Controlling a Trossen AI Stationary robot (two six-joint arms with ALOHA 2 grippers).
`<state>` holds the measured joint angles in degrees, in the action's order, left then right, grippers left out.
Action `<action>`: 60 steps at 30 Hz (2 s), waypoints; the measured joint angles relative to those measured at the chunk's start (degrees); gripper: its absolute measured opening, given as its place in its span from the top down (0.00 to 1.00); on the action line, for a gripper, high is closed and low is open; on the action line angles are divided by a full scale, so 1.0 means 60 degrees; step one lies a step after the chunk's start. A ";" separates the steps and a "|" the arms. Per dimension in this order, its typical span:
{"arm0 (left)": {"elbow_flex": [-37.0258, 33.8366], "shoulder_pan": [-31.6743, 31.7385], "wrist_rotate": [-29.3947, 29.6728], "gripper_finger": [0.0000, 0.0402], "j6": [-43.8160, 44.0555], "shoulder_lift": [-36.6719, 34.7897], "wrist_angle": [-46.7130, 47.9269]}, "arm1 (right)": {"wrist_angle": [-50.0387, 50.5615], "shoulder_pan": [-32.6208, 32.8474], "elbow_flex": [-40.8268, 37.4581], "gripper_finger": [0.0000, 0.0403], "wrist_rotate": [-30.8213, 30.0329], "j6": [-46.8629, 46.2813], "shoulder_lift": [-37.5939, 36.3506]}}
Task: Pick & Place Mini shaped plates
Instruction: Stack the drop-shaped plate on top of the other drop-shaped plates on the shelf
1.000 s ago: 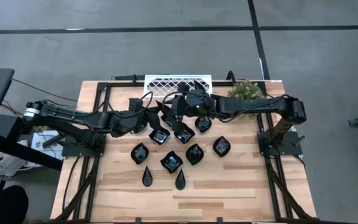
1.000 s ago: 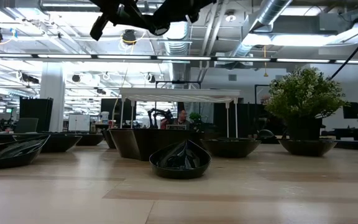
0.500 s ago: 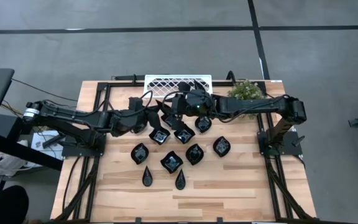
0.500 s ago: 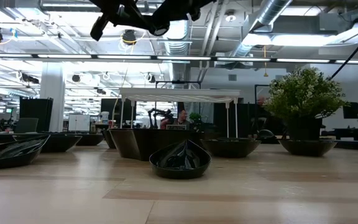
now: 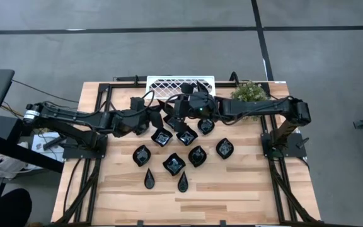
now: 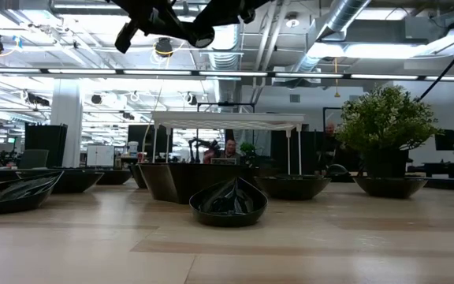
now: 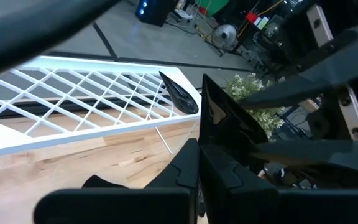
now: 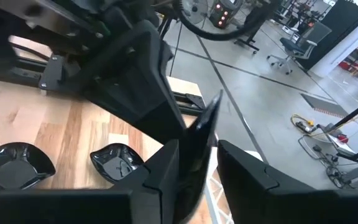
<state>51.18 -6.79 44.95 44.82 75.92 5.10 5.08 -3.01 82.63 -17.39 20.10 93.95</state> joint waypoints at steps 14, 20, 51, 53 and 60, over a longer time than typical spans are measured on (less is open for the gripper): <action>0.0007 0.0026 -0.0004 0.99 0.0001 0.0000 -0.0004 | -0.0029 -0.0060 0.0000 0.93 -0.0051 0.0229 -0.0007; 0.0007 0.0019 -0.0033 0.99 0.0015 0.0004 -0.0051 | -0.0029 -0.0102 0.0004 0.99 -0.0089 0.0237 -0.0007; 0.0007 0.0023 -0.0175 0.95 0.0000 0.0010 -0.0226 | 0.0209 -0.0082 0.0007 1.00 -0.0561 0.0138 -0.0015; 0.0007 0.0023 -0.0175 0.95 -0.0003 0.0010 -0.0225 | 0.0222 -0.0080 0.0007 1.00 -0.0601 0.0138 -0.0011; 0.0018 0.0026 -0.0095 0.83 -0.0255 -0.0004 -0.0238 | 0.0315 -0.0080 0.0004 1.00 -0.0605 0.0138 0.0011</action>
<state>51.29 -6.63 44.38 43.29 75.90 3.67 6.97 -3.49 82.65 -21.02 20.93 94.02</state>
